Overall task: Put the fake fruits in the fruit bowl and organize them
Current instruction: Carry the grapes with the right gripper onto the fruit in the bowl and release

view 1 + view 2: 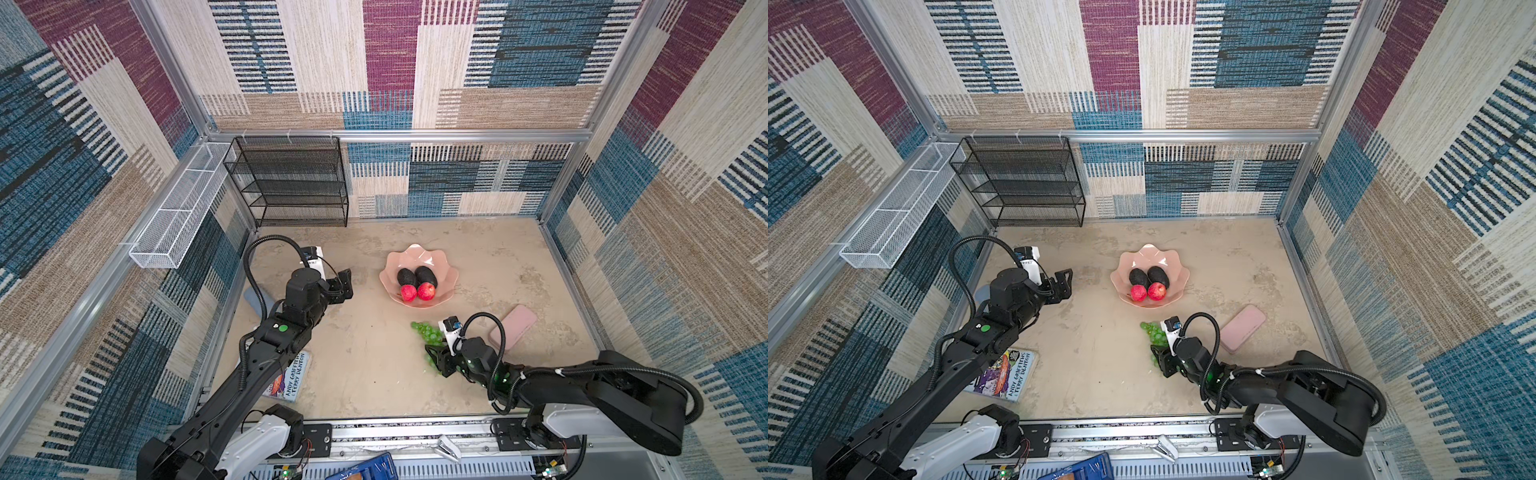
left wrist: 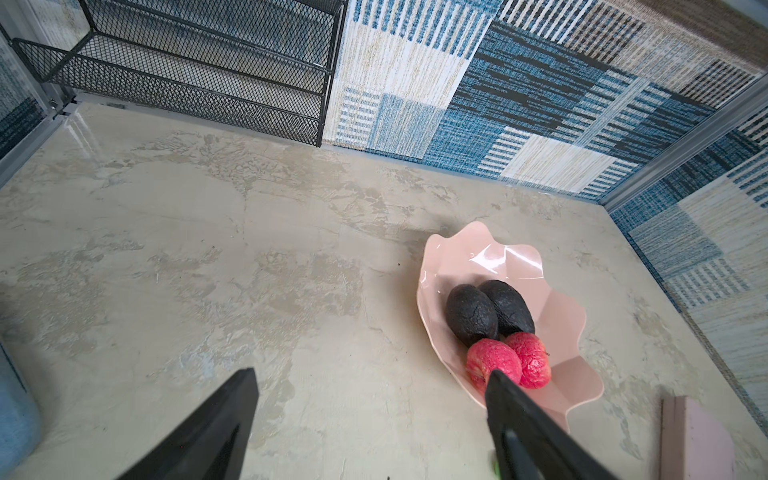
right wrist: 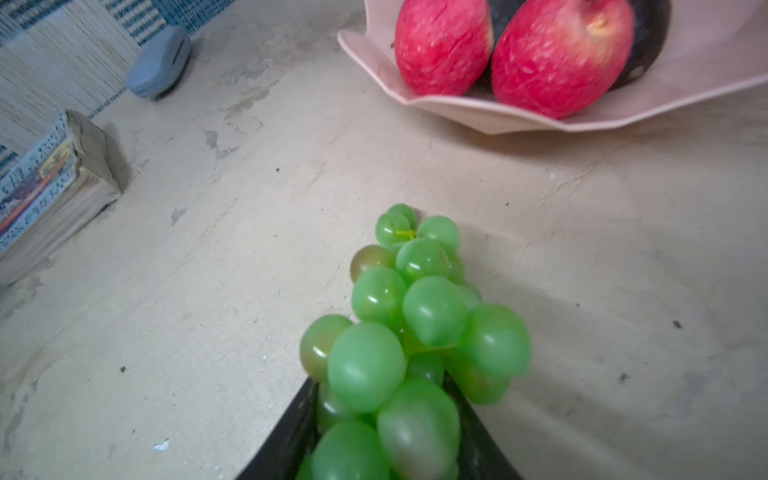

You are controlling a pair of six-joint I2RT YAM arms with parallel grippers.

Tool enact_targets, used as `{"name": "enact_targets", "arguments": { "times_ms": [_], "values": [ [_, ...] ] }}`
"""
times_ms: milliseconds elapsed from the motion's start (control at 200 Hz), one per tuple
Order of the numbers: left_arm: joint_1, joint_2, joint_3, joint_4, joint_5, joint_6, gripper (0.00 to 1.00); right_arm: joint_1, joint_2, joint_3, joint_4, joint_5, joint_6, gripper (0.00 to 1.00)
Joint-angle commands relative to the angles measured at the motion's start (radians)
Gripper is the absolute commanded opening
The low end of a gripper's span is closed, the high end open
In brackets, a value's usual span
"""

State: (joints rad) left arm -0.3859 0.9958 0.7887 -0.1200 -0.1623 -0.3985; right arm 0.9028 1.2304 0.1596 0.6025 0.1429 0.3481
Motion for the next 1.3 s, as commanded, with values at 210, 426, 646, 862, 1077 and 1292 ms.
{"name": "enact_targets", "arguments": {
  "times_ms": [210, 426, 646, 862, 1077, 1292],
  "values": [
    [0.016, -0.02, 0.009, -0.014, -0.003, -0.011, 0.89, -0.001, -0.319, 0.089, -0.174, 0.128, -0.038, 0.43],
    [0.021, -0.032, 0.01, -0.018, 0.004, -0.012, 0.89, -0.082, -0.271, 0.235, -0.172, 0.058, -0.112, 0.44],
    [0.028, -0.051, 0.008, -0.04, 0.001, -0.005, 0.89, -0.26, -0.043, 0.32, 0.053, -0.132, -0.182, 0.44],
    [0.035, -0.078, -0.001, -0.073, -0.013, 0.0, 0.89, -0.337, 0.237, 0.424, 0.206, -0.234, -0.214, 0.44],
    [0.046, -0.1, -0.004, -0.1, -0.017, 0.006, 0.9, -0.391, 0.441, 0.499, 0.302, -0.306, -0.192, 0.46],
    [0.054, -0.097, 0.015, -0.135, -0.021, 0.015, 0.9, -0.407, 0.575, 0.541, 0.361, -0.344, -0.175, 0.74]
  ]
}}
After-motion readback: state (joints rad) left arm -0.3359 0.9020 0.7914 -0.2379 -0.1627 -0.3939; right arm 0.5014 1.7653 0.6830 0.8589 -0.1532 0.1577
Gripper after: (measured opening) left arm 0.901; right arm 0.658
